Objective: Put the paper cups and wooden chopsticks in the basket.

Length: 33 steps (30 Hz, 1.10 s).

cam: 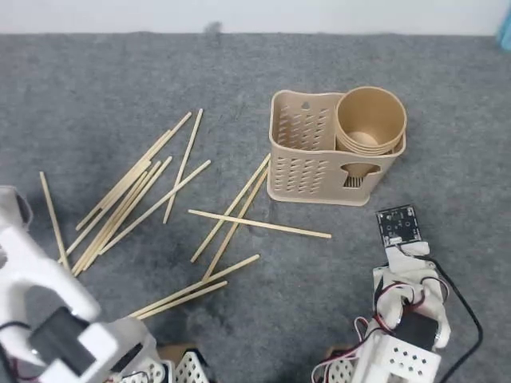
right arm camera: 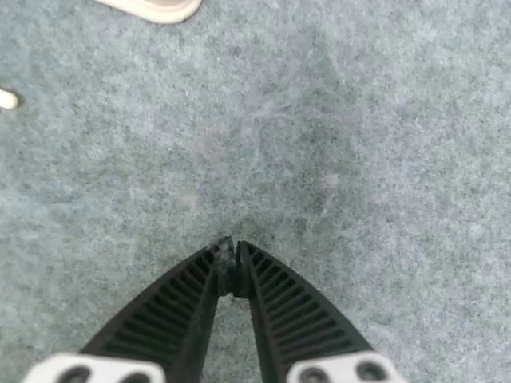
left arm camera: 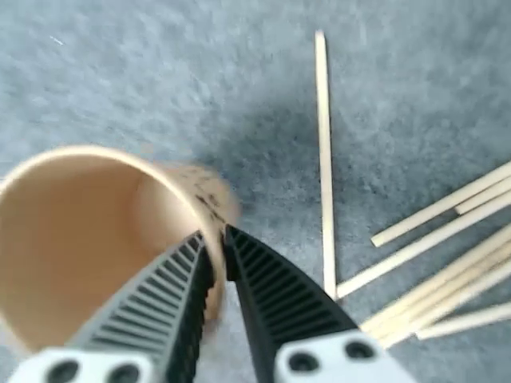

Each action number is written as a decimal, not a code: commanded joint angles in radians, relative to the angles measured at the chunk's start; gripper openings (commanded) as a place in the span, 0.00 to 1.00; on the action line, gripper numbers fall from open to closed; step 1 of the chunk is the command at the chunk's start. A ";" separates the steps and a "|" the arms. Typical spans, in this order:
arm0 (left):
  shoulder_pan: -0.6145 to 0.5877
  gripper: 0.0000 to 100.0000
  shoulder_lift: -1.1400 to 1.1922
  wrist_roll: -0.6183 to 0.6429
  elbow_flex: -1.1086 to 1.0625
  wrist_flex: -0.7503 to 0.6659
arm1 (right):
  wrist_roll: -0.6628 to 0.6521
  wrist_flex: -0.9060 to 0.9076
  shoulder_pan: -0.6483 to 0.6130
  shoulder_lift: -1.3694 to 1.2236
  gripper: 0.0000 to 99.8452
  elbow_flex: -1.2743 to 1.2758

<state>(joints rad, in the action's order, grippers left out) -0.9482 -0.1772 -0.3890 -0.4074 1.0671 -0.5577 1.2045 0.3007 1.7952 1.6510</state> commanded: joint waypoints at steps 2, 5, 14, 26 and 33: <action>0.023 0.01 -0.173 0.055 0.134 0.169 | -0.017 0.001 -0.004 0.019 0.01 -0.003; 0.069 0.01 -0.259 0.103 0.173 0.244 | -0.017 0.001 -0.004 0.019 0.01 -0.003; 0.384 0.01 -0.425 0.249 0.289 0.425 | -0.017 0.001 -0.004 0.019 0.01 -0.005; 1.131 0.01 -0.428 0.367 0.638 0.522 | -0.017 0.001 -0.005 0.019 0.01 -0.005; 1.464 0.01 -0.428 0.364 0.713 0.405 | -0.017 0.001 -0.007 0.019 0.01 -0.005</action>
<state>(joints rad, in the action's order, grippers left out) 0.4127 -0.5884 -0.0391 0.2693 1.5505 -0.5577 1.2045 0.3007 1.7952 1.6510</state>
